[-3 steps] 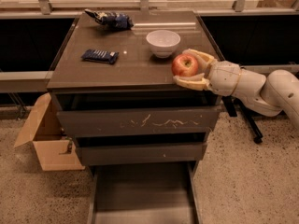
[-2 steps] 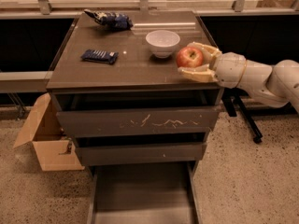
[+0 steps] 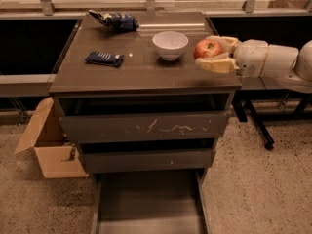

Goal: Pick apple from bottom drawer and place on counter

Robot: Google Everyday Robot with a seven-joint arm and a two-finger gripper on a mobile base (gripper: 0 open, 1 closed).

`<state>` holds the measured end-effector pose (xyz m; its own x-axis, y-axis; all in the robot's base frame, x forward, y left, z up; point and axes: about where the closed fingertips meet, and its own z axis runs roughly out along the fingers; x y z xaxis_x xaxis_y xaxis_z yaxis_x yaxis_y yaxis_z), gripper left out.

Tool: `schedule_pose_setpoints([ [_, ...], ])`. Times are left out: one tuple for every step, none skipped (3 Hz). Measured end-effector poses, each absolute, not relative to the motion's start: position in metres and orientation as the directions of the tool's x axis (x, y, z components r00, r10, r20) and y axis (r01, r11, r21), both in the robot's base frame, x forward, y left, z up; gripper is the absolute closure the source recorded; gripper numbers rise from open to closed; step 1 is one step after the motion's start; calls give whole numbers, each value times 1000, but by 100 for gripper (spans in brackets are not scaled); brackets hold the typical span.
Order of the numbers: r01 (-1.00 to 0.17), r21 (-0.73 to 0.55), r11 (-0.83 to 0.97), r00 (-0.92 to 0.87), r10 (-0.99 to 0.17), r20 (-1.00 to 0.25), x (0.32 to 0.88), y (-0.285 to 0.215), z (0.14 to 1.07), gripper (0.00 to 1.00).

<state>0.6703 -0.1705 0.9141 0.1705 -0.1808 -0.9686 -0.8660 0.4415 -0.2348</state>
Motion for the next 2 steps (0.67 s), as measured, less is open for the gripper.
schedule_pose_setpoints([
  [-884, -185, 429, 104, -205, -973, 685, -172, 909, 100],
  [-883, -163, 440, 83, -195, -977, 705, -173, 907, 100],
])
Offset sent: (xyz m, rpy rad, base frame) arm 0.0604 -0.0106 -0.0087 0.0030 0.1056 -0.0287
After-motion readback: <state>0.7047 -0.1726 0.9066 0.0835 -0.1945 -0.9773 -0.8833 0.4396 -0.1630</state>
